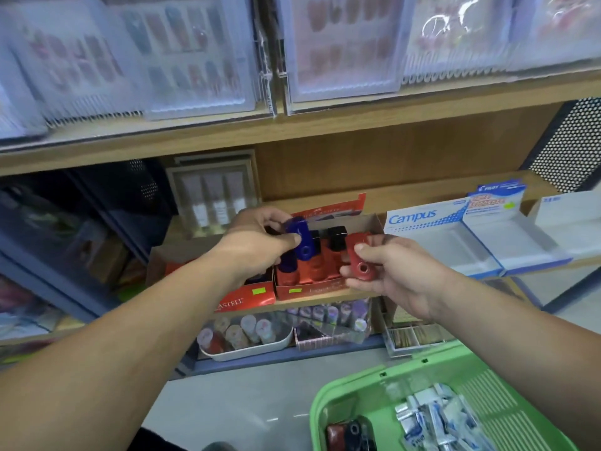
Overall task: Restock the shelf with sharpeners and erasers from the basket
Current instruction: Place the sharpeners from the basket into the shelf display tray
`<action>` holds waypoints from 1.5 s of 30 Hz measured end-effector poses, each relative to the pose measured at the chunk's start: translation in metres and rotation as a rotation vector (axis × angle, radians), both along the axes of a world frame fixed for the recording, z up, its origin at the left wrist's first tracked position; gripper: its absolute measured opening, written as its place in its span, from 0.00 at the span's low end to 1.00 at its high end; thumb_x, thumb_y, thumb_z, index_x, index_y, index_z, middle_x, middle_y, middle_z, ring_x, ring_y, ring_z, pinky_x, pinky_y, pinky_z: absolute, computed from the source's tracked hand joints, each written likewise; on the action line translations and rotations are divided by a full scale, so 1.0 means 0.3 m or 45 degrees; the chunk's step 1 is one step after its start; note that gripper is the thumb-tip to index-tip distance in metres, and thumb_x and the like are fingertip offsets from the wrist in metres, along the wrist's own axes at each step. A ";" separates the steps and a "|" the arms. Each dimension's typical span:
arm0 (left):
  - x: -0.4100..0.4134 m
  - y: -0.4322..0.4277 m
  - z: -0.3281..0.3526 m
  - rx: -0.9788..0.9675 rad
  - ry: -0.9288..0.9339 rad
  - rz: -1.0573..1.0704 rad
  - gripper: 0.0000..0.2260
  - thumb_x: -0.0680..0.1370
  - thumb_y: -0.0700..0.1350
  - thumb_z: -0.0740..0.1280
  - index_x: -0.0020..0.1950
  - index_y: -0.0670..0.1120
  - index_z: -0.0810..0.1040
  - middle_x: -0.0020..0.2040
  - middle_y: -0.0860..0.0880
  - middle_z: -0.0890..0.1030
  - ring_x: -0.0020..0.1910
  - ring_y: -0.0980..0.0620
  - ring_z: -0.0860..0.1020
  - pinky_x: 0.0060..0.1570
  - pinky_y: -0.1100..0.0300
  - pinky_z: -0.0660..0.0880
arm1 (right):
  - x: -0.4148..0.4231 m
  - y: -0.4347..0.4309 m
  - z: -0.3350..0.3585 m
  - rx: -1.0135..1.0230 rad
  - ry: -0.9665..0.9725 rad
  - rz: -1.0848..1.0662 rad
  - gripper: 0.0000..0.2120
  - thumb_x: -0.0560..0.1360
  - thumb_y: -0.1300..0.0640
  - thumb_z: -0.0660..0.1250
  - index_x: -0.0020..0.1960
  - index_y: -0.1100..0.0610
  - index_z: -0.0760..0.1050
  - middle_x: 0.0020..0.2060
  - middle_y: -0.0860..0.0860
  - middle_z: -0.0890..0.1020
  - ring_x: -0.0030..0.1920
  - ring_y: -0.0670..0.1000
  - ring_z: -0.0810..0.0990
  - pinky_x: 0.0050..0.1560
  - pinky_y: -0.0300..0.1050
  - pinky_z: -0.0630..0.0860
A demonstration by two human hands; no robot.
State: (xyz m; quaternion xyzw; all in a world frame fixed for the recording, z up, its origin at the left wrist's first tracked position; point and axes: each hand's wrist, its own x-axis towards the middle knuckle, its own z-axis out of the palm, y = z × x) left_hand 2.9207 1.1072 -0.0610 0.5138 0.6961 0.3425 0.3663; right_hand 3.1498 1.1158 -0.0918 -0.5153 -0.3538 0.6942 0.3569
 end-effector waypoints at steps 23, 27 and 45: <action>-0.031 0.001 -0.010 -0.037 0.479 -0.226 0.22 0.78 0.46 0.73 0.70 0.57 0.73 0.60 0.56 0.75 0.57 0.54 0.77 0.53 0.62 0.73 | -0.018 0.025 0.013 0.205 -0.136 0.072 0.14 0.79 0.58 0.72 0.63 0.55 0.76 0.55 0.58 0.83 0.45 0.59 0.88 0.50 0.54 0.85; -0.126 -0.078 0.022 -0.195 0.182 -0.257 0.29 0.78 0.42 0.71 0.74 0.61 0.67 0.65 0.56 0.72 0.49 0.52 0.83 0.44 0.60 0.81 | -0.073 -0.001 0.024 0.321 -0.414 0.193 0.15 0.76 0.62 0.74 0.62 0.54 0.78 0.52 0.54 0.84 0.42 0.54 0.86 0.49 0.51 0.85; -0.370 -0.251 0.014 -0.131 -0.158 -0.077 0.17 0.72 0.41 0.80 0.60 0.50 0.83 0.50 0.48 0.87 0.47 0.52 0.87 0.45 0.58 0.84 | -0.281 0.001 -0.001 0.688 -0.996 0.447 0.16 0.77 0.61 0.72 0.64 0.50 0.81 0.58 0.43 0.82 0.61 0.45 0.77 0.62 0.37 0.68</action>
